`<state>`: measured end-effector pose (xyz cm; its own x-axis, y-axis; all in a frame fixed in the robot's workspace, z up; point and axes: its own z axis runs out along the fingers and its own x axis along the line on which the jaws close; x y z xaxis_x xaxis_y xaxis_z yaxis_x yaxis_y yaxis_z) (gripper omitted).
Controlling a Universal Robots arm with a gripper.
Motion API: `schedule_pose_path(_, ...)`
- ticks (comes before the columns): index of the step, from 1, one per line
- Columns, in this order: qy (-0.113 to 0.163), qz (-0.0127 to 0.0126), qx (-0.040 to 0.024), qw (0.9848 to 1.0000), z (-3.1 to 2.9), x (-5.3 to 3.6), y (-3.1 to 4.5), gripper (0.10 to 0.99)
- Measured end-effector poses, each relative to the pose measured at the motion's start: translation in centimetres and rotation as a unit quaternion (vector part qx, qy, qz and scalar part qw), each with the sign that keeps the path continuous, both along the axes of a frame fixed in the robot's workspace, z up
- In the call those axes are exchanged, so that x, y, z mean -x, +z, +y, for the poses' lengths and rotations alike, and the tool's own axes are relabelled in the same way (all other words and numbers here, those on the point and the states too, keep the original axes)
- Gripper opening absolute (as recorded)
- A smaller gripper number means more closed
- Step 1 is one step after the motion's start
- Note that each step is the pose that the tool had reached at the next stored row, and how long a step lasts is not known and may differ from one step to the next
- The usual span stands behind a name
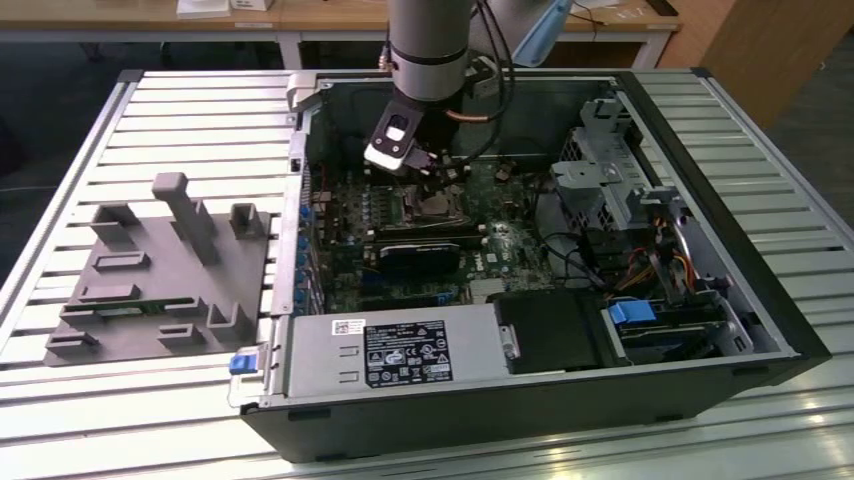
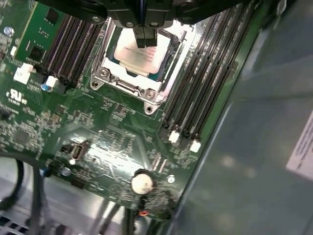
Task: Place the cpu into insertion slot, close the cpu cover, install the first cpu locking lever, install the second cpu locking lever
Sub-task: 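Close the cpu cover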
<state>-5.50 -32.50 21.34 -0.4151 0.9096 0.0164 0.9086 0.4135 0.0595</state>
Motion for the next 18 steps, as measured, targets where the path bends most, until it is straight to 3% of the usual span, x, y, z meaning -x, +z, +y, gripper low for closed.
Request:
schedule_pose_path(4,0.035,0.0000,0.0022,0.9994,0.00,0.00,-0.02,0.106)
schedule_pose_path(8,0.069,0.0000,0.0044,0.9976,0.00,0.00,-0.03,0.106)
schedule_pose_path(13,0.115,-0.0001,0.0060,0.9934,0.00,0.00,-0.06,0.106)
schedule_pose_path(18,0.160,-0.0003,0.0067,0.9871,0.00,0.00,-0.09,0.106)
